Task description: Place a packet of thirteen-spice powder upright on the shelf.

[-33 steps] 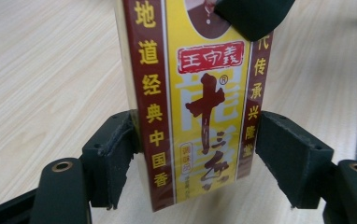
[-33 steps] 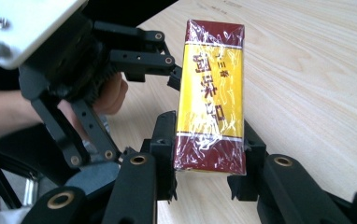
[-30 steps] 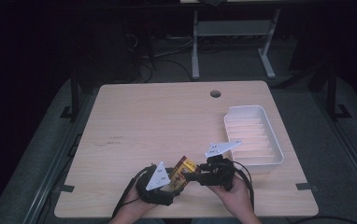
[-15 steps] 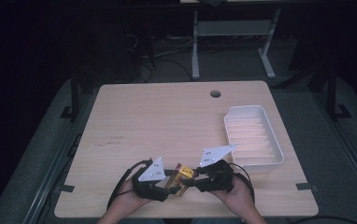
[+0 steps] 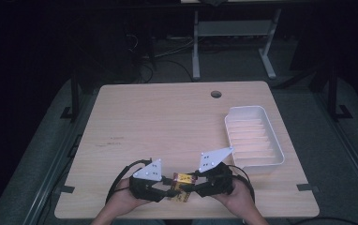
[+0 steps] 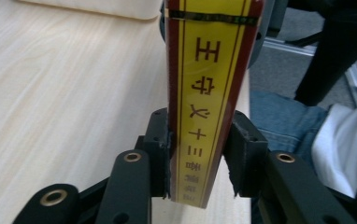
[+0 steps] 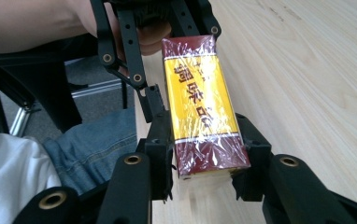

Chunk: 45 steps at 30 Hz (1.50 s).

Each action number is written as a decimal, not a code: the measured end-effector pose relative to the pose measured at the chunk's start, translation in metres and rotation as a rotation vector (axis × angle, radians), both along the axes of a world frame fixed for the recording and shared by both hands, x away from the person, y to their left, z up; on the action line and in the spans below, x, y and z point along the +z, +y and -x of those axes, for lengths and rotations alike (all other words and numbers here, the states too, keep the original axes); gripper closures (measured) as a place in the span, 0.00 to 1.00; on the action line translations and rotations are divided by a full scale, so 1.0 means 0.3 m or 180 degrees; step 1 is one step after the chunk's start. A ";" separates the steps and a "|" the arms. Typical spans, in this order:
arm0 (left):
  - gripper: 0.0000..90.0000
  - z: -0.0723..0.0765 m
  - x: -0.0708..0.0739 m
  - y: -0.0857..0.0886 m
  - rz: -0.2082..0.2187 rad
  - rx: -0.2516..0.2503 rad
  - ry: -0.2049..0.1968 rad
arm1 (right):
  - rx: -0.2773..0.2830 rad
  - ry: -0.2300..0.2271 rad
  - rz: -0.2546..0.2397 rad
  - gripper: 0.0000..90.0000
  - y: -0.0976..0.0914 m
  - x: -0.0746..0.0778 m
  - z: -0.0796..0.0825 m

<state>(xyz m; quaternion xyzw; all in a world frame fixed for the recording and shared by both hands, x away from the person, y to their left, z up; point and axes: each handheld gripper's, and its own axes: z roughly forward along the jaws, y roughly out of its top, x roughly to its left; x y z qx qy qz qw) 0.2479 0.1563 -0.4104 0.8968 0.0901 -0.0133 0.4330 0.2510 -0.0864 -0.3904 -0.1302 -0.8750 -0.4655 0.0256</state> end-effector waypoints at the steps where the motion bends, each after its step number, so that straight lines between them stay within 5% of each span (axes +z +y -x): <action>1: 0.74 0.000 0.001 0.001 0.0005 -0.0012 0.0001 | 0.0006 0.0007 -0.0007 0.69 -0.001 0.000 0.000; 10: 0.76 0.002 0.002 0.007 0.0064 -0.0030 0.0024 | 0.0034 0.0089 -0.0117 0.63 -0.011 -0.011 -0.009; 14: 0.76 0.000 0.009 0.020 0.0142 0.0012 0.0040 | -0.0061 0.0079 -0.0158 0.50 -0.021 -0.016 -0.017; 24: 0.76 -0.015 0.017 0.056 0.0319 0.0180 0.0080 | -0.0050 0.0127 -0.0103 0.48 -0.031 -0.037 -0.026; 36: 0.75 -0.025 0.020 0.067 0.0599 0.0186 0.0257 | 0.0056 -0.0017 0.0252 0.65 0.028 -0.069 -0.014; 45: 0.75 -0.031 0.005 0.069 0.0686 0.0164 0.0349 | 0.0105 0.0093 0.0225 0.69 0.018 -0.069 -0.023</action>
